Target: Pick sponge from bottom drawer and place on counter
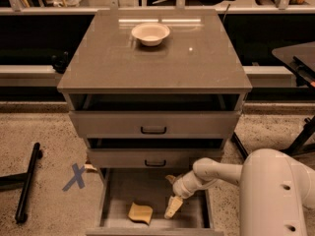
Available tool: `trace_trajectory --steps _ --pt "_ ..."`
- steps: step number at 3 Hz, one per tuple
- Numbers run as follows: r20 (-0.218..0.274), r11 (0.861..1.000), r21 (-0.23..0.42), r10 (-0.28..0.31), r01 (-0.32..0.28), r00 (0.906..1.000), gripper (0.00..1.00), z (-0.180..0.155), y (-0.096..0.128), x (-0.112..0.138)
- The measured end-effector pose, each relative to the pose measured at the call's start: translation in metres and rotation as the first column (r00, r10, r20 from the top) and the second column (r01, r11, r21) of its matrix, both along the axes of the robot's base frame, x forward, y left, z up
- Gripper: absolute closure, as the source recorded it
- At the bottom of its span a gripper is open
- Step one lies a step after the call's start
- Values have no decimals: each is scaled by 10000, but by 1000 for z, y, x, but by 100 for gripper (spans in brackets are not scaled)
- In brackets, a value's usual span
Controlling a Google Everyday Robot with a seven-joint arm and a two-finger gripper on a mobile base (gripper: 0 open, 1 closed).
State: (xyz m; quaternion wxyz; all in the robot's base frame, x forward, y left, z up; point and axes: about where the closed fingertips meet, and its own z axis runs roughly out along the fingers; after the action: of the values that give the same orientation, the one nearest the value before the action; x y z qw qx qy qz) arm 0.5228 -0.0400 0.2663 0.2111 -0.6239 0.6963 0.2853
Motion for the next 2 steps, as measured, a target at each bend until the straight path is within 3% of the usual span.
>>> trace_trajectory --steps 2 --pt "-5 9997 -62 247 -247 9997 0 -15 7 -3"
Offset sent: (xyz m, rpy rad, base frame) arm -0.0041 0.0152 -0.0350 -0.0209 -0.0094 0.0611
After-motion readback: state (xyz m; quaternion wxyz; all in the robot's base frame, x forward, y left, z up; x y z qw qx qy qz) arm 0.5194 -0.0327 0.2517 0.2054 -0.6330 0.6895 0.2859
